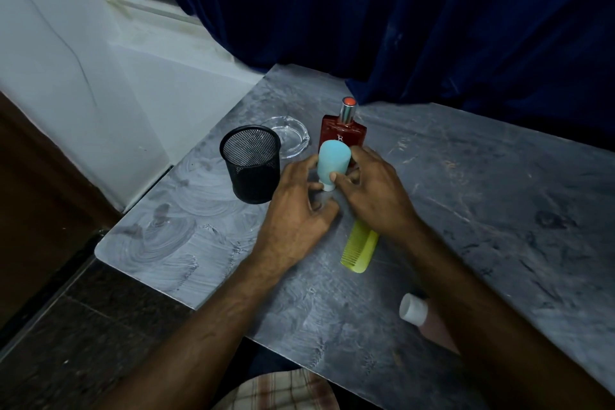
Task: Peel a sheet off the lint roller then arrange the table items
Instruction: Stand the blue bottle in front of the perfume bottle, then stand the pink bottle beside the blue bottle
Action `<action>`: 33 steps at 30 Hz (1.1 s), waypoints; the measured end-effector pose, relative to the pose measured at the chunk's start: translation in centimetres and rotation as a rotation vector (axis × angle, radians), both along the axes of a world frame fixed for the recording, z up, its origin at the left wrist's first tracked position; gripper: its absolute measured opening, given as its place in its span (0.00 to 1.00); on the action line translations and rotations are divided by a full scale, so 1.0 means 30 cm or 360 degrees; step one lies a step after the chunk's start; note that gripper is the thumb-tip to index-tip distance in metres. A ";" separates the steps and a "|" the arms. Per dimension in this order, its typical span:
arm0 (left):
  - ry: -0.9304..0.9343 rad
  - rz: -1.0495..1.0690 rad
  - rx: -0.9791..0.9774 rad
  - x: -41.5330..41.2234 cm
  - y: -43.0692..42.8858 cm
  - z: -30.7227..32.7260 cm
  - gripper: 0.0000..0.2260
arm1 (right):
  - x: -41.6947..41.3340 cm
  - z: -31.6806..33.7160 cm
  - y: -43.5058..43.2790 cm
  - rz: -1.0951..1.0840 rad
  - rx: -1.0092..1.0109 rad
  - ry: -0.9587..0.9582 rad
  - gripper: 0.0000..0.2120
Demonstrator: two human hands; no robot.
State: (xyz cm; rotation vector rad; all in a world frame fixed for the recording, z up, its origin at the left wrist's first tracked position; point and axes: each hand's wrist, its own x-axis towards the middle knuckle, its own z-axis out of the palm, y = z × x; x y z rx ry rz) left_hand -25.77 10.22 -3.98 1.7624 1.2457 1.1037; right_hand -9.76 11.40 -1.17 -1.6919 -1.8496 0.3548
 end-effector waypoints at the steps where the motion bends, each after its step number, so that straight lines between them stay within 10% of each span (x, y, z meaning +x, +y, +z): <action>1: 0.0005 0.0001 -0.0002 0.000 0.000 0.000 0.33 | 0.000 0.002 0.000 -0.0002 -0.0007 0.0001 0.17; 14: 0.0026 0.0006 -0.0041 -0.019 -0.045 0.039 0.37 | 0.046 0.063 -0.054 -0.0072 -0.0139 0.0071 0.24; 21: -0.0112 -0.0288 0.0096 0.011 -0.233 0.108 0.25 | 0.264 0.125 -0.353 -0.0265 -0.0157 0.0049 0.10; 27: 0.0675 -0.1103 0.0504 0.175 -0.358 0.114 0.22 | 0.399 0.138 -0.643 -0.0341 -0.0401 -0.0111 0.17; 33: 0.1127 -0.1146 0.0710 0.257 -0.356 0.087 0.24 | 0.393 0.099 -0.781 -0.0331 -0.0603 -0.0298 0.23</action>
